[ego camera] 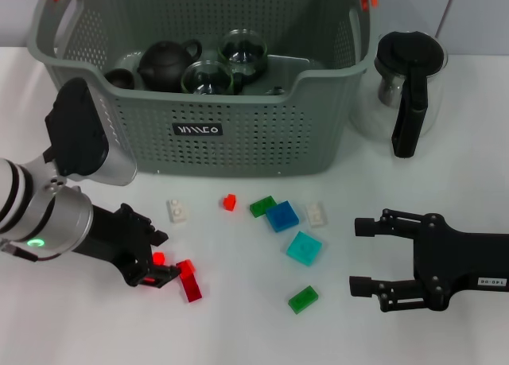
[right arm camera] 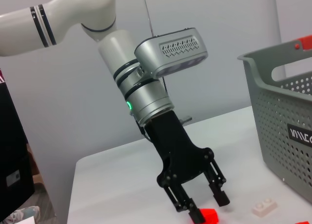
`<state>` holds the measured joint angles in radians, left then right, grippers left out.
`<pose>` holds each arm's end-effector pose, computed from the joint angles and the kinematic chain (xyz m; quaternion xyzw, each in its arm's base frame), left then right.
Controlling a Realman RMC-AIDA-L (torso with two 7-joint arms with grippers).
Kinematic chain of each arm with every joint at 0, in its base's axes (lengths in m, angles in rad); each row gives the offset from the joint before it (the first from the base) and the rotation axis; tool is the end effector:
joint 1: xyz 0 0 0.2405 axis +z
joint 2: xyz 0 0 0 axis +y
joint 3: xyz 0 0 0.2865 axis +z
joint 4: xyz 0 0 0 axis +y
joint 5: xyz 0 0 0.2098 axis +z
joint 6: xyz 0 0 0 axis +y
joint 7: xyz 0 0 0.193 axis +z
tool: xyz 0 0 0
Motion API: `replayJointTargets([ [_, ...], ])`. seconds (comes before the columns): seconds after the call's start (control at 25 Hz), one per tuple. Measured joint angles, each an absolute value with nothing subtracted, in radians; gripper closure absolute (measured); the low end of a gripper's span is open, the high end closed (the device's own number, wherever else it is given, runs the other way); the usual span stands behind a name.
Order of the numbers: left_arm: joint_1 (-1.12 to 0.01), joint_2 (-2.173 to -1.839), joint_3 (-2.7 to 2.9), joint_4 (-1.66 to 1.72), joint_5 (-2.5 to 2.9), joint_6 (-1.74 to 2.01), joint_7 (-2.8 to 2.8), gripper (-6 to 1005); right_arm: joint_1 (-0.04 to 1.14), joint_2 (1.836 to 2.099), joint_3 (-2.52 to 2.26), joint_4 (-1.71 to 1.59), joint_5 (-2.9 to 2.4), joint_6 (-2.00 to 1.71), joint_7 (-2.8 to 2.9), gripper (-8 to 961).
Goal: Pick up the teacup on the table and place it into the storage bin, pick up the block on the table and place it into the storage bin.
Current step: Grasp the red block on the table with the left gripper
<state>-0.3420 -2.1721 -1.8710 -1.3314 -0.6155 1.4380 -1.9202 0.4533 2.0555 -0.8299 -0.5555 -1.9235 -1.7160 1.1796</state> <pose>-0.2854 0.3306 -0.0793 -0.9652 -0.1812 0.1280 0.1387 0.2685 0.2981 -0.0744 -0.9508 0.1479 0.2694 0.0381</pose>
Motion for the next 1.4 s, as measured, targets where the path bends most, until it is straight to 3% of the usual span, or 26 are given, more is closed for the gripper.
replayJointTargets([
  [1.4,-0.333,-2.172,-1.911,-1.320,-0.573,1.436,-1.924,600,0.459,2.054,-0.830,-0.557,-1.922,-1.721,1.180,39],
])
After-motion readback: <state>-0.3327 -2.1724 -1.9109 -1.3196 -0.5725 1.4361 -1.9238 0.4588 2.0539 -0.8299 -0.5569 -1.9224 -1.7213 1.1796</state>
